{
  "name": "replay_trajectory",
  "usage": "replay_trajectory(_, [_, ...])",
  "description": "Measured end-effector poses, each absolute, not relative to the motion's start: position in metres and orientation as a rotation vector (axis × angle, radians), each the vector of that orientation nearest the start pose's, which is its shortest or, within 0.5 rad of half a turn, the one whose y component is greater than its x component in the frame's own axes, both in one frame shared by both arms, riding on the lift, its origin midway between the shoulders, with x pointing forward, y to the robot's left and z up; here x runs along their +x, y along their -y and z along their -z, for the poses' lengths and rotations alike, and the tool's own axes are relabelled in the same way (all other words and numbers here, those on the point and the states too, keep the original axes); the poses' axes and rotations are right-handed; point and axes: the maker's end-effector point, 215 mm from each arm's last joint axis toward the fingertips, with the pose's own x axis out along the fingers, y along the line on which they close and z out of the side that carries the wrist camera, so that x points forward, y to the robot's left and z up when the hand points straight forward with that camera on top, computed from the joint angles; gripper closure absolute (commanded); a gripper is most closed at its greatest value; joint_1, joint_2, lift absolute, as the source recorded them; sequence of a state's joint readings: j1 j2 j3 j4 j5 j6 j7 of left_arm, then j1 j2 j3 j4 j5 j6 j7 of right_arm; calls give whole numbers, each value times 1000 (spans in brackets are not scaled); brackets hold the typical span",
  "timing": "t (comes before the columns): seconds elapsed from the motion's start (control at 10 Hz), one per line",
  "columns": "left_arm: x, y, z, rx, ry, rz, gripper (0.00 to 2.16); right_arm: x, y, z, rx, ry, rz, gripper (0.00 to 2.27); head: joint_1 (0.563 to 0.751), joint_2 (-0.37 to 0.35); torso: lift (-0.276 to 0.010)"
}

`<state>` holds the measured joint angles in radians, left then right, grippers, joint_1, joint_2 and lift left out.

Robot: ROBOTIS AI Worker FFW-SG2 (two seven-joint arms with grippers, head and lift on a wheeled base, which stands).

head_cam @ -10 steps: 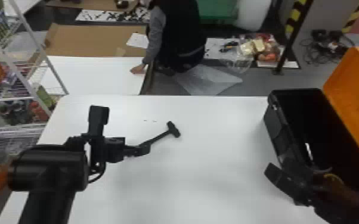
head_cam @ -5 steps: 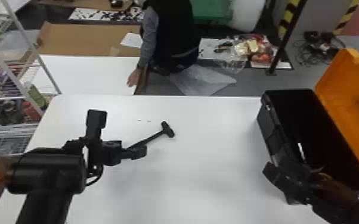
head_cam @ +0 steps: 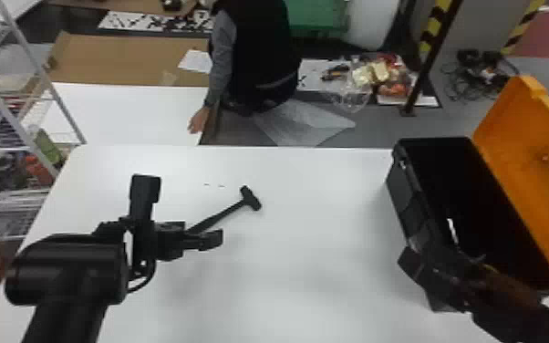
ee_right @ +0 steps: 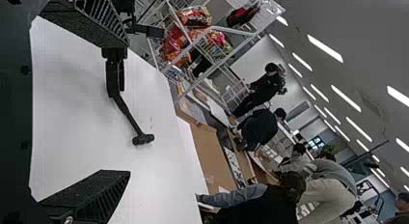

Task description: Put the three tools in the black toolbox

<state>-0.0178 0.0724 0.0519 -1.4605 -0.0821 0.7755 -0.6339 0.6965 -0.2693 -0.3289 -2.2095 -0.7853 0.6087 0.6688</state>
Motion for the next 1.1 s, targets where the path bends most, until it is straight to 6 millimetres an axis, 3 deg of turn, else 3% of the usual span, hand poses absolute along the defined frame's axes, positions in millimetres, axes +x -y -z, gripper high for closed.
replay_trajectory(0.5, [468, -178, 579, -155, -860, 488, 36, 326, 199, 365, 574, -416, -667, 56, 695, -29, -55])
replay_trajectory(1.1, [460, -141, 585, -175, -865, 539, 36, 331, 199, 363, 568, -404, -662, 56, 695, -83, -55])
